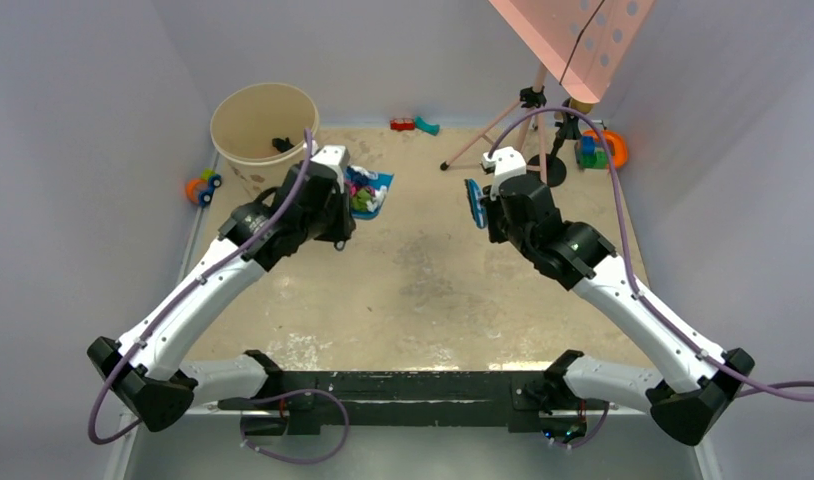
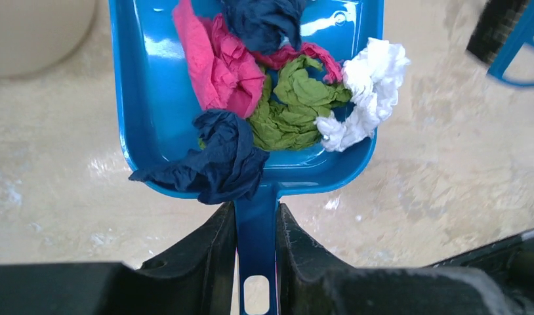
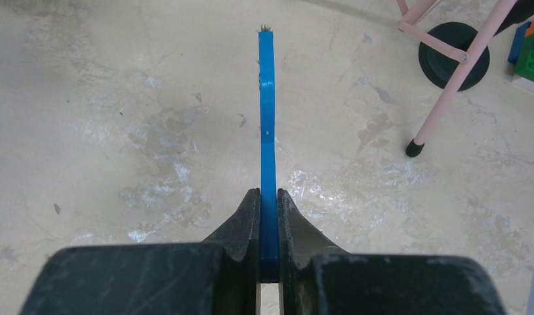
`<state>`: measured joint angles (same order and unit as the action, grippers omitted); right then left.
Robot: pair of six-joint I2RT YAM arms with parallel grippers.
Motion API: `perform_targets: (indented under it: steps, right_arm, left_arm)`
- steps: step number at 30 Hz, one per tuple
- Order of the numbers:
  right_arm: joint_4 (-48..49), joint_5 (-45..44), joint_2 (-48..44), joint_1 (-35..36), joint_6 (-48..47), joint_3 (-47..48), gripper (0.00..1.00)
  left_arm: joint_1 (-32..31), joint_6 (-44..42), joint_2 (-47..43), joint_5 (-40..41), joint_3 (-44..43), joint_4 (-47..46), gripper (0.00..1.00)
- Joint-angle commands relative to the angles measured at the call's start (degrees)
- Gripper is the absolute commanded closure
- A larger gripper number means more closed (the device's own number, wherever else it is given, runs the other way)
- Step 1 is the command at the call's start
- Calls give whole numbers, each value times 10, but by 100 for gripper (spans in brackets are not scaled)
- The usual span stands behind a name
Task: Sweep away the paper scraps from the table
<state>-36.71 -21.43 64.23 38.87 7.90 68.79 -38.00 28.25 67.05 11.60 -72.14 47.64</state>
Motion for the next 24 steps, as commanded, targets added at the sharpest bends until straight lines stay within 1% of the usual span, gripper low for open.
perform_targets:
  steps: [1, 5, 8, 10, 11, 15, 16, 18, 20, 22, 24]
  right_arm:
    - [22, 2, -41, -1, 10, -12, 100]
    - [23, 4, -56, 0, 5, -22, 100]
    - [23, 2, -59, -1, 5, -24, 100]
    - [23, 1, -60, -1, 6, -25, 100]
    - [24, 2, -62, -1, 5, -25, 100]
    - [45, 9, -75, -1, 3, -37, 100]
    - [49, 12, -77, -1, 2, -39, 100]
    - [55, 15, -79, -1, 0, -42, 100]
    - [59, 13, -76, 0, -3, -43, 100]
    - [64, 12, -74, 0, -5, -46, 100]
    - [67, 9, -70, 0, -4, -48, 100]
  left_arm:
    - [48, -33, 35, -12, -125, 76, 100]
    - [101, -56, 88, -26, -245, 126, 100]
    - [152, -62, 123, -54, -307, 148, 100]
    - [205, -57, 141, -94, -338, 152, 100]
    - [229, -50, 147, -127, -343, 146, 100]
    - [340, 24, 164, -292, -330, 90, 100]
    - [365, 48, 169, -339, -318, 68, 100]
    - [414, 109, 178, -423, -284, -6, 100]
    - [451, 196, 183, -494, -232, -97, 100]
    - [484, 311, 184, -565, -159, -237, 100]
    - [506, 449, 193, -633, -88, -426, 100]
